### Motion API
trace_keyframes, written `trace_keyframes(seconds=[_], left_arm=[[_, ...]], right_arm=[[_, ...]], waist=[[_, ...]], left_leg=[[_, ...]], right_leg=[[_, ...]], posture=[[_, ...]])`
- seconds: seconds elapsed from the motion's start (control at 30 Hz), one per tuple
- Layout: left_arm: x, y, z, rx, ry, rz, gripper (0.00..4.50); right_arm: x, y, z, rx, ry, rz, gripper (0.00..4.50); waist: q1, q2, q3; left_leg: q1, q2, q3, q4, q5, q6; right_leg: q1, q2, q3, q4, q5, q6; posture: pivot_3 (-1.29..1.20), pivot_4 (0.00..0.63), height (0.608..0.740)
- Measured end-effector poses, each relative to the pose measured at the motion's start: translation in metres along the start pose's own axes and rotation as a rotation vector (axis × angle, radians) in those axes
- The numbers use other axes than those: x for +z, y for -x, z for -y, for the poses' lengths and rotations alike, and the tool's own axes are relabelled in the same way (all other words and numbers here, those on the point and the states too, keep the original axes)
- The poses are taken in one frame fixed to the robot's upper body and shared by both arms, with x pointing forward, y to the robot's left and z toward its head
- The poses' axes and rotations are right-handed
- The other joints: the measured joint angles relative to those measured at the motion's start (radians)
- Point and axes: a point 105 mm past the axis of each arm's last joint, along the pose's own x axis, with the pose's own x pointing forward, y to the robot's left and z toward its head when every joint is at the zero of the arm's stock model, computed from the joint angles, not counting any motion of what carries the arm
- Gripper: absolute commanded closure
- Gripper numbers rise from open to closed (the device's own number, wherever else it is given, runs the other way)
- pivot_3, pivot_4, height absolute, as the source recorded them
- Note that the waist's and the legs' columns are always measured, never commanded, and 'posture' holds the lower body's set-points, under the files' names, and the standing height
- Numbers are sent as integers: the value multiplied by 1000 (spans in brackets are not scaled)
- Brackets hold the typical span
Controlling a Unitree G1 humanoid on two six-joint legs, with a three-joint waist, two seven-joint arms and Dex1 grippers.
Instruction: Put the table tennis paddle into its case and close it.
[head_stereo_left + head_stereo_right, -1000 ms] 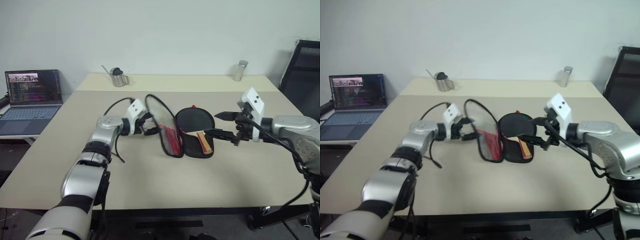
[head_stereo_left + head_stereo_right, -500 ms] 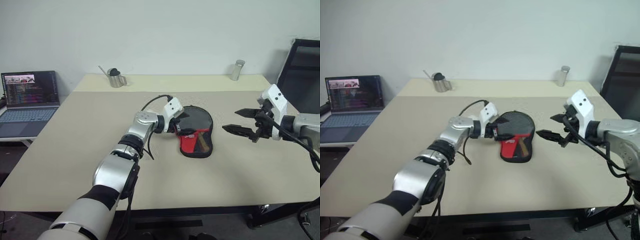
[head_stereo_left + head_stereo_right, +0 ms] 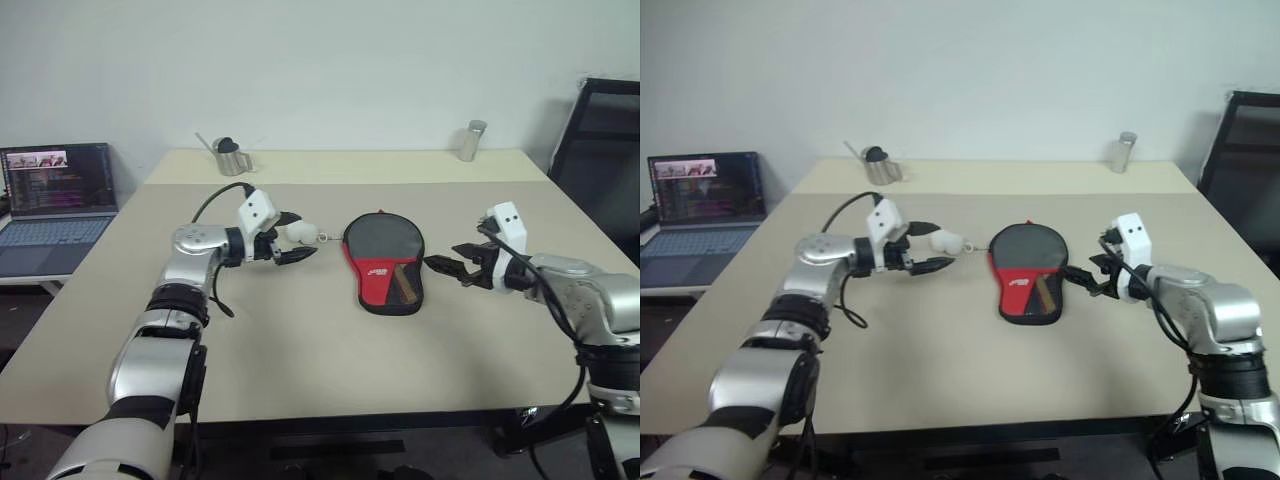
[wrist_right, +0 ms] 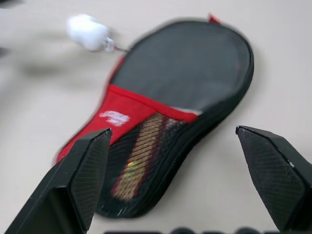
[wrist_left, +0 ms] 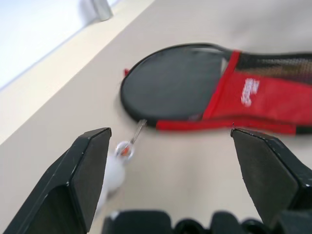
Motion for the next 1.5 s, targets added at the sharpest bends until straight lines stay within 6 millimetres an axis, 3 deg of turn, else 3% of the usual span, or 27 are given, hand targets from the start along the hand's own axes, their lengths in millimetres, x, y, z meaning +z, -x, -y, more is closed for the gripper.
trace_keyframes(seconds=[0.17,0.43,0.63,0.8,0.9,1.07,1.3,1.5], left_arm=[[12,10,14,-5,0,45,194],[36,22,25,-4,93,112,194],[50,30,27,-21,165,141,194],[49,34,25,-14,175,119,194],[49,35,24,-10,174,115,194],[47,36,25,-9,171,106,194],[28,49,31,-12,192,36,194],[17,57,36,-32,205,-3,194]], right_arm=[[-10,-29,8,-45,-56,-19,24],[-39,-53,19,-69,-158,-77,24],[-37,-65,15,-52,-157,-68,24],[-38,-72,9,-26,-157,-76,24],[-39,-78,4,-13,-157,-84,568],[-40,-86,-12,54,-172,-83,2230],[-47,-93,-28,85,-166,-102,4396],[-45,-94,-37,97,-160,-112,4475]], waist=[[4,0,0],[-4,0,0],[-8,0,0],[-14,0,-1],[-23,-1,-1],[-32,-1,-2],[-34,-1,-2],[-35,-1,-2]], left_leg=[[-1,0,0,3,-1,1],[0,0,1,4,-1,2],[2,1,2,4,-1,2],[4,3,4,4,-1,2],[6,5,5,4,-1,2],[9,11,7,3,-1,1],[15,18,10,0,-2,0],[16,17,14,-2,-2,0]], right_leg=[[1,0,3,0,1,2],[1,0,3,1,1,1],[1,1,5,2,2,1],[2,3,7,2,3,0],[2,4,8,2,4,-1],[3,10,11,2,5,-3],[3,17,18,2,7,-7],[1,18,23,1,7,-7]], posture=[[0,150,740],[0,150,740],[0,150,740],[0,150,740],[0,150,740],[0,150,740],[0,150,740],[0,150,740]])
